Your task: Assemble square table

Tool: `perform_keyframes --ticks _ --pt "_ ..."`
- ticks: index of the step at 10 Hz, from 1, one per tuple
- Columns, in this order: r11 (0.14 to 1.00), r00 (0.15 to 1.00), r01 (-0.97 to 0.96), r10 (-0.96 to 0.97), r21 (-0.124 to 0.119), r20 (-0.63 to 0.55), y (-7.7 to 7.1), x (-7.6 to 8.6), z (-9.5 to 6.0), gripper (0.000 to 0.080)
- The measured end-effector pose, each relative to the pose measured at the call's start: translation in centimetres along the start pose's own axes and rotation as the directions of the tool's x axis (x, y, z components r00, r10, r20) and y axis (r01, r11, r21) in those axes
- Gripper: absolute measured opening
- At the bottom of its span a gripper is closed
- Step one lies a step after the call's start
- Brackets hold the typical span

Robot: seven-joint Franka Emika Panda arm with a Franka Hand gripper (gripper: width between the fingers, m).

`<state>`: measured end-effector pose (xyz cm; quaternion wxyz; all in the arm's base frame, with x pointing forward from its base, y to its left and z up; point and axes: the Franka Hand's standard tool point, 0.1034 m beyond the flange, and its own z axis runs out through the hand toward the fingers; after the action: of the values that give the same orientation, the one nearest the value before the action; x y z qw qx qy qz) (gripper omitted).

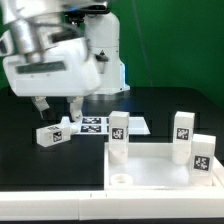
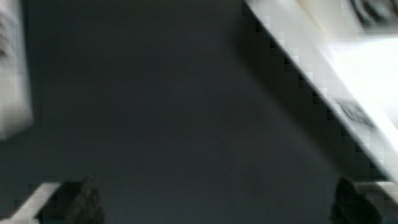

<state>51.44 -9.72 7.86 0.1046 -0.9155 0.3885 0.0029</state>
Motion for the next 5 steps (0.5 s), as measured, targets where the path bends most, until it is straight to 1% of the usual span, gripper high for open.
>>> perform_keyframes --ticks 5 --pt "1.000 1.000 0.000 0.000 0.000 0.000 0.00 0.00 0.00 0.0649"
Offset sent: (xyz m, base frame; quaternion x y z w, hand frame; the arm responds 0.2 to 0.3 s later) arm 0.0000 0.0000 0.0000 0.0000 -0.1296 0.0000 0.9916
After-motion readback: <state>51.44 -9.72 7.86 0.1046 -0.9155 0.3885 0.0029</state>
